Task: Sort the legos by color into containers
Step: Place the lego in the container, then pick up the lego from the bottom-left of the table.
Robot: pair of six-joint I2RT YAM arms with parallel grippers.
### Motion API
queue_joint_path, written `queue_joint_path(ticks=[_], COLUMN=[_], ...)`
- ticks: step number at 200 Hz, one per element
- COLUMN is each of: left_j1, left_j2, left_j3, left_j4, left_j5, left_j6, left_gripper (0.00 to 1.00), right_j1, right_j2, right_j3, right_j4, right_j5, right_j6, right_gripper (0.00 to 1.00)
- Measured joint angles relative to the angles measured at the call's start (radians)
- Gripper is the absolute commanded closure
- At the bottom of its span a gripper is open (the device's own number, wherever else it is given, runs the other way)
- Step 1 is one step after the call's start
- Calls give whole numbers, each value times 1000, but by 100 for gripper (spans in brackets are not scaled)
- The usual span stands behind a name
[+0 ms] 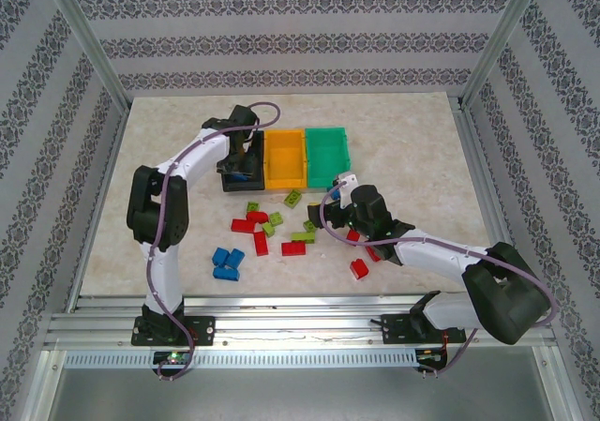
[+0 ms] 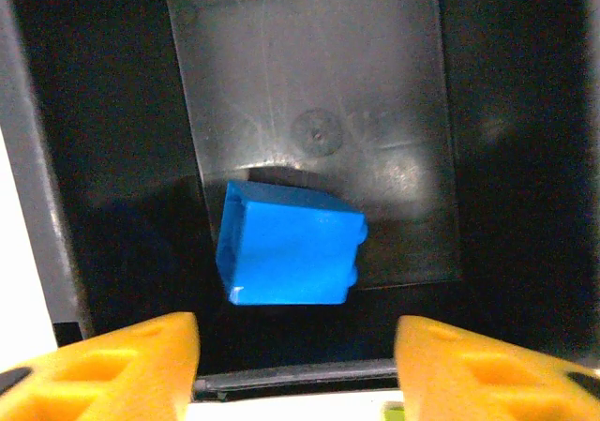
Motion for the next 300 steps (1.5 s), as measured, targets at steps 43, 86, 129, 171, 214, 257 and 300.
queue_joint_path(ticks=[43,86,129,171,214,257,300], left_j1=[0,-3,-15,-50,-75,-81,-81], left_j2=[-161,-378,-554,-679,-685,-560,-514], left_j3=[-70,-219,-493,-706,-802,-802,-801], left_j4=[68,91,-15,-135,-154,-124,-97], left_j5=[64,131,174,214,230,247,243], left_j6=[-17,-53,-109,-228,-320,-339,-335], left_gripper=[35,32,30,30,36,40,53], right_j1=[0,0,0,0,0,0,0], right_j2=[5,5,18,40,61,61,61], right_j3=[0,0,0,6,18,18,18], right_j4=[0,0,0,0,0,0,0], right_j5=[0,0,-1,-2,-13,-15,-15], right_j6=[0,0,0,1,3,4,3], right_gripper=[2,2,2,2,2,2,2])
